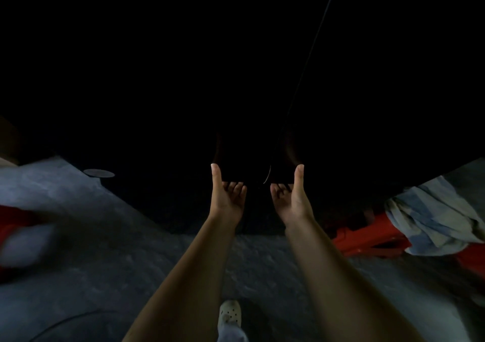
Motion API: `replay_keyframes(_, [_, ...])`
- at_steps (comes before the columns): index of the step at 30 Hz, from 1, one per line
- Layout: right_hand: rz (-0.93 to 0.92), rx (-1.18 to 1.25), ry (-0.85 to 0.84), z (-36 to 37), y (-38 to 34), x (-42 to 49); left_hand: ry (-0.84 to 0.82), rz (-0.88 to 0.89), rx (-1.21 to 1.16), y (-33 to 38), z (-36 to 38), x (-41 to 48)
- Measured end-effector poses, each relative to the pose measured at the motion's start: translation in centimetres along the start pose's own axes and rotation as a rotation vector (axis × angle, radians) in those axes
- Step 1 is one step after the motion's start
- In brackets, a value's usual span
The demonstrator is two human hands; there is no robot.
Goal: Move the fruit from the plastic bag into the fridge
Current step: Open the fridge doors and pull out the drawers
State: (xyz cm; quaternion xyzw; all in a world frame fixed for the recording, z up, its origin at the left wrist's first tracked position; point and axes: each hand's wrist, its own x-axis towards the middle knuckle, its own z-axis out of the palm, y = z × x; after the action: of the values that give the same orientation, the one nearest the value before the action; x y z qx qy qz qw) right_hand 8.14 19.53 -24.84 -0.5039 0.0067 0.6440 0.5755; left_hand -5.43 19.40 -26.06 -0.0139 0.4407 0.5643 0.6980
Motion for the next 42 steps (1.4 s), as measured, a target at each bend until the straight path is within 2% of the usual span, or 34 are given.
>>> replay_keyframes(5, [0.045, -0.084, 0.073, -1.0, 0.5, -0.8, -0.012, -0.008, -0.020, 0.0, 0.1, 0.2])
replay_keyframes(12, [-0.029, -0.313, -0.047, -4.0, 1.0, -2.3, -0.020, -0.029, -0.032, -0.1, 0.0, -0.1])
replay_keyframes(14, [0.017, -0.279, -0.045, -3.8, 0.6, -2.6, -0.019, -0.036, -0.055, 0.1, 0.1, -0.1])
replay_keyframes(16, [0.093, -0.135, -0.002, -3.8, 0.4, -2.5, -0.020, -0.037, -0.079, 0.0, -0.1, -0.1])
replay_keyframes(19, [0.104, -0.061, 0.052, -4.2, 0.4, -2.6, 0.001, -0.034, -0.061, -0.5, -1.0, -0.8])
replay_keyframes(26, [0.108, -0.124, 0.046, -6.2, 0.7, -4.9, 0.057, -0.073, 0.067, -1.1, -3.6, -5.2])
replay_keyframes(29, [0.127, -0.123, 0.078, -7.8, 0.9, -5.8, 0.023, -0.088, 0.042, -0.9, -4.6, -7.0])
replay_keyframes(35, [0.135, -0.025, -0.005, -11.4, 0.3, -8.4, 0.053, -0.133, -0.090, -0.8, -6.7, -9.9])
replay_keyframes(42, [0.107, -0.059, -0.017, -12.2, -0.4, -10.0, 0.080, -0.119, -0.080, -0.5, -8.0, -13.5])
